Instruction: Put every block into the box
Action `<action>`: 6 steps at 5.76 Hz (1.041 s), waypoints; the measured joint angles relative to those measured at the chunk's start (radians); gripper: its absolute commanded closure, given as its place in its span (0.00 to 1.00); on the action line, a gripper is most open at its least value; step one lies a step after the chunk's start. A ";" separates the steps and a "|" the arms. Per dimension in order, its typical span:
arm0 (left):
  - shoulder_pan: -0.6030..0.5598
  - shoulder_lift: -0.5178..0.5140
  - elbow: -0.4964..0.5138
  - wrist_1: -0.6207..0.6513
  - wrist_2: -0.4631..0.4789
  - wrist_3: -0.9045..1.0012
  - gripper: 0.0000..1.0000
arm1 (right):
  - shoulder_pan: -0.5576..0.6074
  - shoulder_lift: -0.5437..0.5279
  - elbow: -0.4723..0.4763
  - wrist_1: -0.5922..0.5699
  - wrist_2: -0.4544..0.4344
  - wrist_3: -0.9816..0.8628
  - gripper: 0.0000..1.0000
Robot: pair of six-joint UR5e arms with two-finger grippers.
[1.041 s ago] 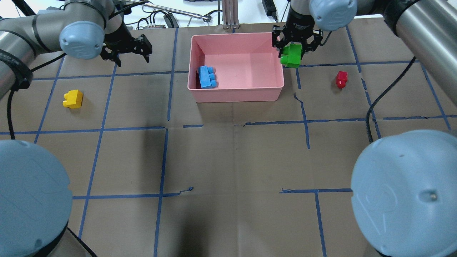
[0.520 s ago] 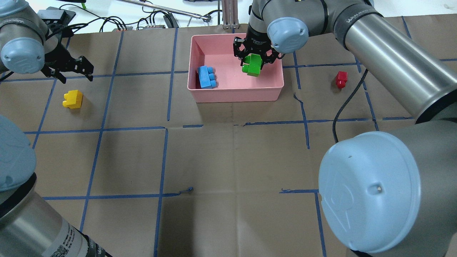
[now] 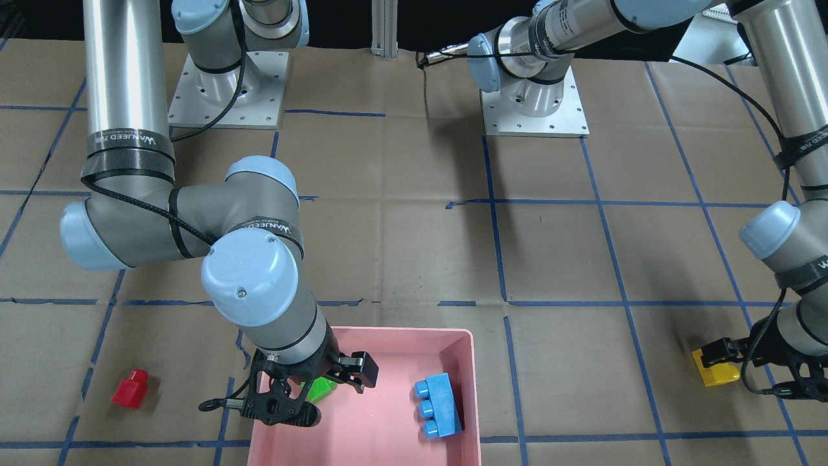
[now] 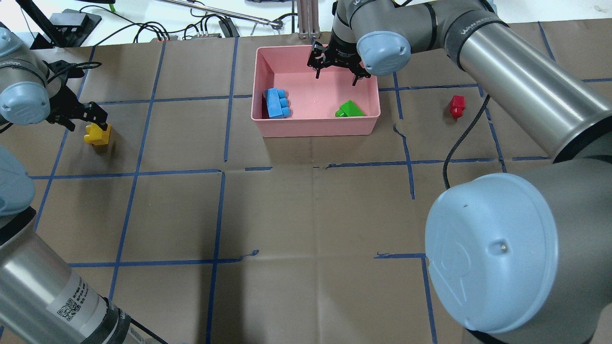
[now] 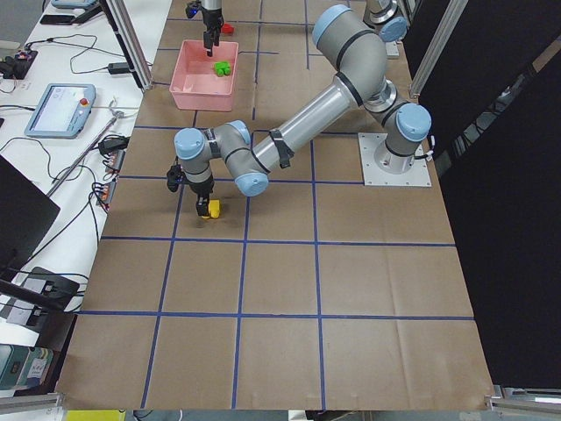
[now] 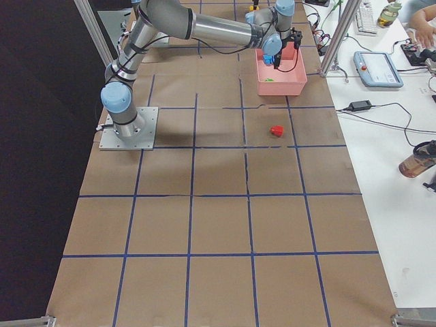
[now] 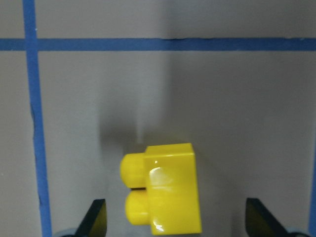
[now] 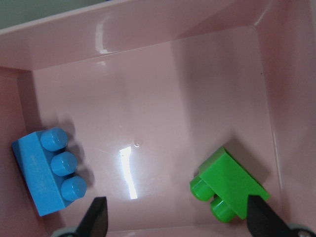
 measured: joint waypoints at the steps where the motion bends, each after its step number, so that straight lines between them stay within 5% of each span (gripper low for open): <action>1: 0.003 -0.013 -0.008 0.012 0.000 0.006 0.40 | -0.008 -0.006 -0.001 0.000 -0.003 -0.029 0.00; 2: 0.003 -0.017 -0.012 0.016 -0.002 0.008 0.78 | -0.033 -0.022 0.000 0.009 -0.005 -0.077 0.00; 3: 0.000 -0.015 -0.013 0.014 -0.003 0.009 1.00 | -0.080 -0.041 0.004 0.027 -0.006 -0.104 0.00; 6: -0.063 0.035 -0.005 -0.013 -0.031 -0.024 1.00 | -0.283 -0.074 0.023 0.114 -0.058 -0.286 0.00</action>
